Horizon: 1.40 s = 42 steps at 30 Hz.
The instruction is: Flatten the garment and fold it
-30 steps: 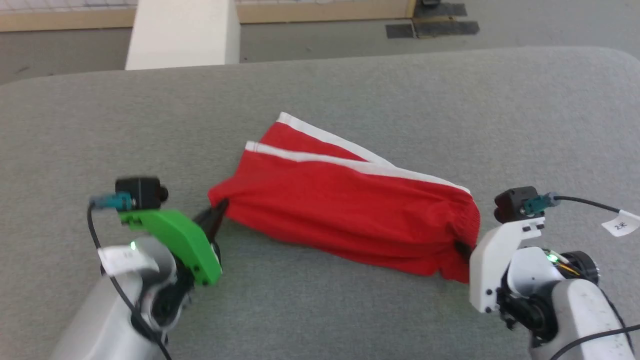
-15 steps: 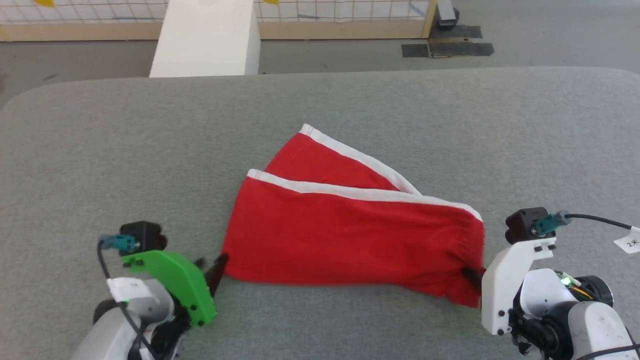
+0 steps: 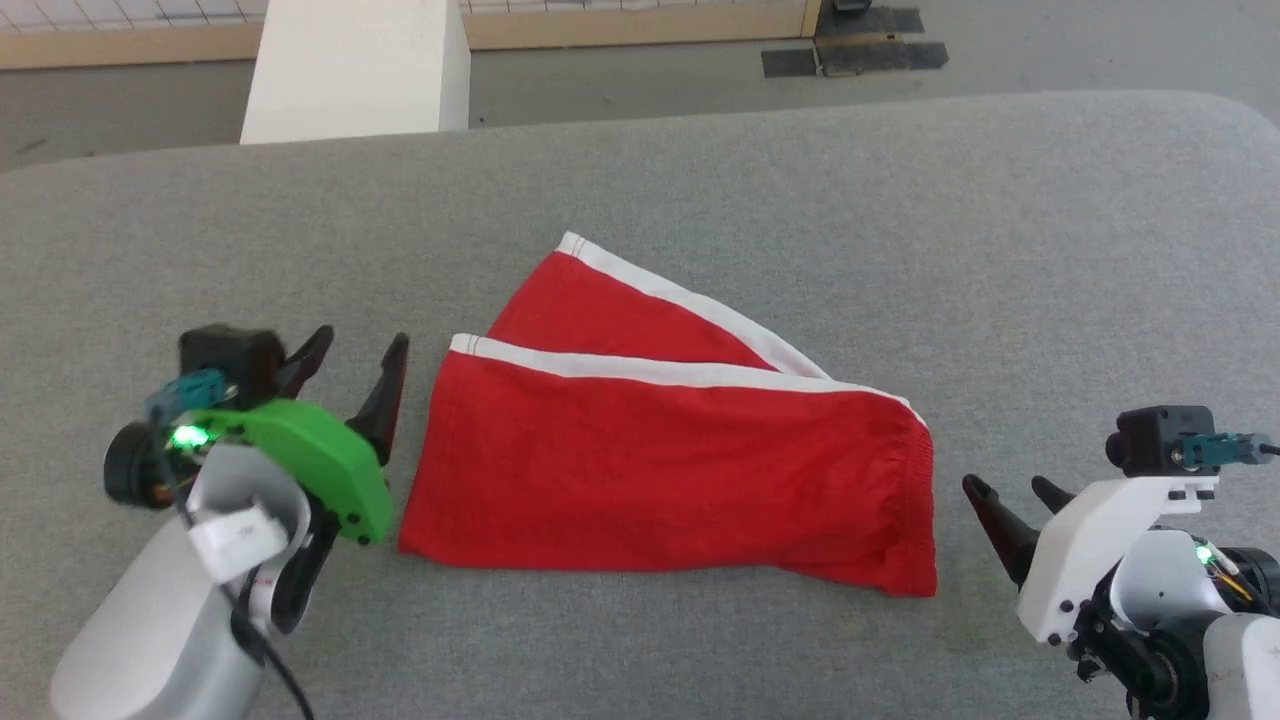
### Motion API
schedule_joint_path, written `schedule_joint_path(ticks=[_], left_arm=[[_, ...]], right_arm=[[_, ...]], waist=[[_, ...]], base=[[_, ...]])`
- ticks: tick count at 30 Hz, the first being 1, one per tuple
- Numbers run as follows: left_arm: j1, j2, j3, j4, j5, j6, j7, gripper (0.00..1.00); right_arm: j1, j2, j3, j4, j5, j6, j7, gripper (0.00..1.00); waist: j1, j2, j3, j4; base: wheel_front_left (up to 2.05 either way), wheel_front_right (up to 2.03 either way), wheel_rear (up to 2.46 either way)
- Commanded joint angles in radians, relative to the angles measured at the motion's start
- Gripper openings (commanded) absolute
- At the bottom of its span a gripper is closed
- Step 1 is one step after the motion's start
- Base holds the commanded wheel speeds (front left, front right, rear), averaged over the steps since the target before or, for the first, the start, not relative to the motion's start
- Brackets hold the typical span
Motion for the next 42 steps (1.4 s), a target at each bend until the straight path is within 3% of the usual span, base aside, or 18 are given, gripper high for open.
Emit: schedule_joint_path(ticks=[1,8,16,17,18,19,28,36,42], left_arm=[[-0.041,-0.006,-0.02,0.031,0.012,-0.02,0.017,1.0],[-0.235,-0.05,-0.088,0.22,-0.004,-0.095,0.181,1.0],[-0.341,-0.073,-0.117,0.391,-0.019,-0.097,0.321,1.0],[-0.341,-0.072,-0.117,0.401,-0.023,-0.099,0.328,0.62],[-0.341,-0.072,-0.116,0.406,-0.029,-0.105,0.327,0.07],[-0.339,-0.076,-0.111,0.407,-0.036,-0.108,0.321,0.0],[-0.274,-0.081,-0.086,0.333,-0.07,-0.123,0.232,0.0],[-0.113,-0.07,0.003,0.107,-0.108,-0.055,0.071,0.0],[0.0,-0.052,0.021,-0.02,-0.118,-0.013,0.044,0.0]], right_arm=[[0.005,0.002,-0.004,-0.005,0.006,-0.002,-0.011,1.0],[-0.024,0.002,-0.002,-0.02,0.01,-0.002,-0.026,1.0],[-0.04,0.002,0.006,-0.007,0.027,-0.002,-0.065,1.0],[-0.041,0.002,0.005,-0.003,0.028,-0.002,-0.07,1.0],[-0.04,0.002,0.002,0.001,0.03,-0.002,-0.077,1.0],[-0.04,0.002,0.0,0.005,0.03,-0.002,-0.082,1.0],[-0.043,0.002,-0.014,0.03,0.021,-0.002,-0.104,1.0],[-0.099,0.002,0.022,-0.034,-0.041,-0.002,-0.062,1.0],[-0.162,0.002,0.102,-0.007,-0.119,-0.002,0.006,1.0]], waist=[[0.0,0.0,0.025,-0.006],[0.0,0.0,0.098,-0.032],[0.0,0.0,0.166,-0.079],[0.0,0.0,0.168,-0.083],[0.0,0.0,0.17,-0.085],[0.0,0.0,0.17,-0.086],[0.0,0.0,0.138,-0.062],[0.0,0.0,0.116,-0.032],[0.0,0.0,0.135,-0.013]], base=[[0.0,0.0,0.0],[0.0,0.0,0.0],[0.0,0.0,0.0],[0.0,0.0,0.0],[0.0,0.0,0.0],[0.0,0.0,0.0],[0.0,0.0,0.0],[0.0,0.0,0.0],[0.0,0.0,0.0]])
